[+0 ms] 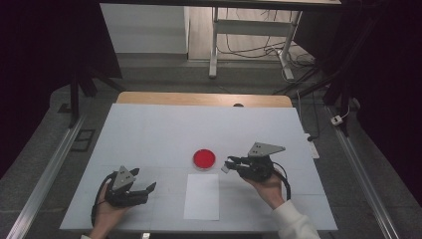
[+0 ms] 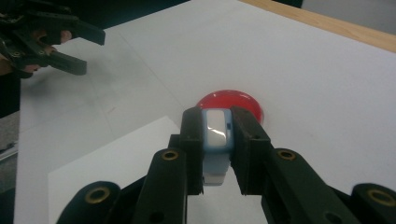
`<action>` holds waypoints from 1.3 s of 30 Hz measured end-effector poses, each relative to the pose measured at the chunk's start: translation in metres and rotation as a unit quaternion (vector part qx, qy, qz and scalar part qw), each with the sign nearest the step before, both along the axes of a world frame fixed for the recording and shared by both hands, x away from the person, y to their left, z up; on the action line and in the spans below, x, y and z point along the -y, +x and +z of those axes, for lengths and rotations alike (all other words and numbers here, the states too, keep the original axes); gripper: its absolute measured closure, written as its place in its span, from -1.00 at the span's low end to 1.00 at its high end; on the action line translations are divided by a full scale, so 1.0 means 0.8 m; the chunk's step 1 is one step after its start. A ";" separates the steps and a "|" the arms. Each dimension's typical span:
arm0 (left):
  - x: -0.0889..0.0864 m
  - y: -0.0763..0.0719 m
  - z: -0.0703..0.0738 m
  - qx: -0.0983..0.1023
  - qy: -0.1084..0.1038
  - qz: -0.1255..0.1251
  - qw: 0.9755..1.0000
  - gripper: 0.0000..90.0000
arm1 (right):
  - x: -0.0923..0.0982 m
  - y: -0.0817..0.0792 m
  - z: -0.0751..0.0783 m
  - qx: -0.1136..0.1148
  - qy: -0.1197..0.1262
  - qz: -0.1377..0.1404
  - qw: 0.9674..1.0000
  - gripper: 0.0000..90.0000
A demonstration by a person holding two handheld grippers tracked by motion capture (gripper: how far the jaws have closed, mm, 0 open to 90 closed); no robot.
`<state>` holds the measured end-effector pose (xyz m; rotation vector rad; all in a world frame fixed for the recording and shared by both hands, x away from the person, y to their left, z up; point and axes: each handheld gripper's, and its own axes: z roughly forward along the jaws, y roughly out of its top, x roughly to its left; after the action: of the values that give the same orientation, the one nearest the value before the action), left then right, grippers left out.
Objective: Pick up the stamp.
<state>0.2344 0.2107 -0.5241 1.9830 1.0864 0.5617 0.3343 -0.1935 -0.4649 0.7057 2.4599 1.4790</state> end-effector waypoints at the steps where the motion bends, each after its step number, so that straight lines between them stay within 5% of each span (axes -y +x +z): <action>1: 0.000 0.000 0.000 0.000 -0.001 0.000 1.000 -0.52 | -0.001 0.000 0.000 -0.002 0.003 0.002 1.000 0.67; 25: 0.004 0.004 0.000 0.000 -0.009 -0.007 1.000 -0.52 | -0.042 -0.019 -0.010 -0.025 0.013 0.039 0.999 0.67; 39: 0.007 -0.003 0.001 0.001 -0.010 -0.008 1.000 -0.52 | -0.067 -0.034 -0.014 -0.010 -0.002 0.059 0.998 0.67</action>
<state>0.2322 0.2049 -0.5230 1.9716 1.0701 0.5439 0.3069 -0.1396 -0.4763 0.5867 2.5596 1.5140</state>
